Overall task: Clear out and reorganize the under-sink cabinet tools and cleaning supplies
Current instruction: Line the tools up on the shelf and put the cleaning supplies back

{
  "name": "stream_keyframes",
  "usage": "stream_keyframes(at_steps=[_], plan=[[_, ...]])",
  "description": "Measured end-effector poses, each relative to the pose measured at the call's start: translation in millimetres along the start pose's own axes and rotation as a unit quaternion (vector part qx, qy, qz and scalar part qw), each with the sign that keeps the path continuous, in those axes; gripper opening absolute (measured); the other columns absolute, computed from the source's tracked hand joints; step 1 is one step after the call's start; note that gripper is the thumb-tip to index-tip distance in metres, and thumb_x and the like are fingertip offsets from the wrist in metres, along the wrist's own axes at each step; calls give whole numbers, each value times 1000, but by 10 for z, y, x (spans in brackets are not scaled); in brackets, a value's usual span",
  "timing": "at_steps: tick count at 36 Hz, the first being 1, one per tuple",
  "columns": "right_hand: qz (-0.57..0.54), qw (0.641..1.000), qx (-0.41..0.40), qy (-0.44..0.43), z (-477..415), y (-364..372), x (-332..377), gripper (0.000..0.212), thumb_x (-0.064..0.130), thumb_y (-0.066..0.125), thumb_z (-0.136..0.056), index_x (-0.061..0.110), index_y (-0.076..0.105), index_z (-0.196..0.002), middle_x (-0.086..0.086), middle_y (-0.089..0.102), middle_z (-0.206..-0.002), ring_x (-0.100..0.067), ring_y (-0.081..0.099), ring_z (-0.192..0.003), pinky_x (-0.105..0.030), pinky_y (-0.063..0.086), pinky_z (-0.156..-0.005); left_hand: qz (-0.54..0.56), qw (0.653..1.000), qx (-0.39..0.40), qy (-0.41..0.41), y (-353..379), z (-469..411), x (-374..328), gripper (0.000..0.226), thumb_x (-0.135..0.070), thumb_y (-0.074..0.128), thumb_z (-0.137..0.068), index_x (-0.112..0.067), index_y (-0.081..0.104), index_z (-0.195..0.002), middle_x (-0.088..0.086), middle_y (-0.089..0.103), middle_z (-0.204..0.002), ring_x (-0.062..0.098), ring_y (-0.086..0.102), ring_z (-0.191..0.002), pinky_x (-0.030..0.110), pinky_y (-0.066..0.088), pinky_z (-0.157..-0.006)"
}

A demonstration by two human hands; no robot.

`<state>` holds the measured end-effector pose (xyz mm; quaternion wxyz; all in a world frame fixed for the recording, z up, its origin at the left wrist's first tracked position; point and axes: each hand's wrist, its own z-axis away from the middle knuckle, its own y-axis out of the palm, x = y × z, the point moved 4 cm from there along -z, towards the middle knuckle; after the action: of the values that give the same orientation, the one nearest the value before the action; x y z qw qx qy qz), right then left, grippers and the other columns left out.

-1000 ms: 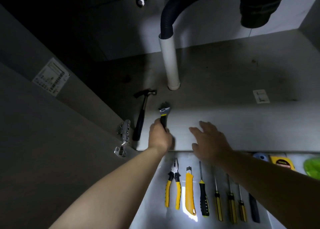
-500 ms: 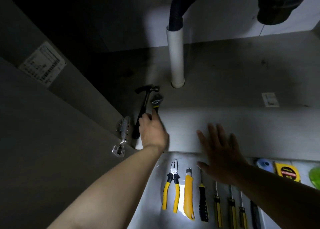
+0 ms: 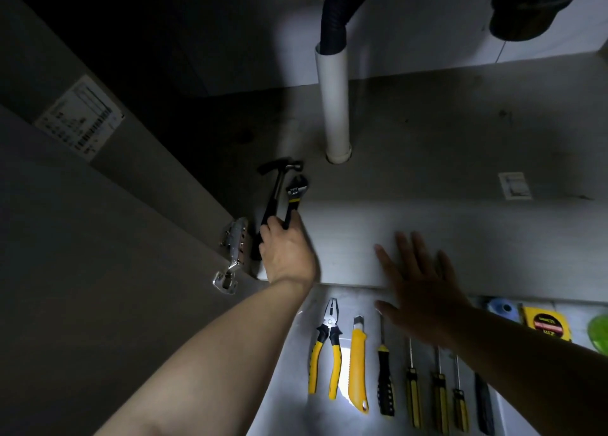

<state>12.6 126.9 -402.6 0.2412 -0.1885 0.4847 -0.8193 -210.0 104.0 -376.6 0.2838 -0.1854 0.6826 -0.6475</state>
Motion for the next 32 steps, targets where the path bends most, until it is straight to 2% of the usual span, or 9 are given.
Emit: stream_keyframes(at_steps=[6, 19, 22, 25, 27, 29, 31, 32], plan=[[1, 1000, 4, 1, 20, -35, 22, 94, 73, 30, -92, 35, -35, -148, -10, -44, -153, -35, -37, -142, -59, -6, -120, 3, 1000, -10, 2, 29, 30, 50, 65, -1, 45, -94, -23, 35, -154, 13, 41, -133, 35, 41, -119, 41, 43, -95], [-10, 1000, -5, -5, -22, 21, -7, 95, 76, 31, -89, 38, -34, -148, -8, -46, -152, -33, -40, -141, -58, -9, -118, 25, 999, -16, 13, 40, 33, 74, 68, 5, 40, -88, -20, 38, -152, 14, 42, -133, 36, 41, -117, 41, 42, -94], [-11, 1000, 8, -3, -40, 0, -17, 96, 77, 33, -89, 38, -32, -149, -8, -43, -154, -34, -36, -143, -59, -6, -118, 45, 998, -18, 50, -11, 171, 109, 71, 5, 52, -83, -20, 40, -148, 13, 40, -134, 34, 41, -118, 40, 42, -96], [-8, 1000, 5, -10, -4, -54, -22, 94, 72, 36, -91, 37, -27, -151, -8, -37, -158, -33, -30, -147, -58, -1, -120, 63, 989, -35, 128, -49, 471, 181, 68, 1, 64, -78, -22, 49, -141, 9, 44, -131, 30, 44, -117, 39, 42, -96], [-7, 1000, -6, -11, 59, -64, -1, 90, 66, 36, -94, 34, -23, -154, -10, -31, -161, -33, -25, -149, -56, 3, -121, 89, 980, -38, 171, 5, 742, 266, 57, -2, 65, -80, -25, 53, -131, 3, 47, -125, 24, 47, -113, 36, 44, -94], [-24, 999, -30, -10, 167, -70, 73, 84, 57, 40, -97, 29, -11, -158, -13, -19, -164, -33, -16, -152, -53, 8, -122, 110, 977, -13, 183, 157, 1019, 389, 43, -9, 63, -84, -26, 53, -122, -1, 45, -117, 21, 49, -108, 33, 46, -90], [-55, 994, -86, -36, 298, -112, 193, 73, 39, 55, -95, 18, 23, -157, -19, 14, -163, -37, 13, -151, -49, 23, -119, 125, 978, 34, 162, 370, 1268, 529, 34, -18, 61, -88, -28, 49, -118, -3, 45, -115, 21, 52, -105, 35, 50, -86], [-71, 988, -122, -60, 356, -133, 258, 64, 28, 62, -89, 13, 41, -148, -19, 36, -153, -38, 33, -142, -46, 33, -112, 135, 979, 66, 139, 480, 1370, 598, 33, -25, 62, -90, -29, 48, -119, -4, 45, -116, 21, 52, -106, 38, 51, -86]])
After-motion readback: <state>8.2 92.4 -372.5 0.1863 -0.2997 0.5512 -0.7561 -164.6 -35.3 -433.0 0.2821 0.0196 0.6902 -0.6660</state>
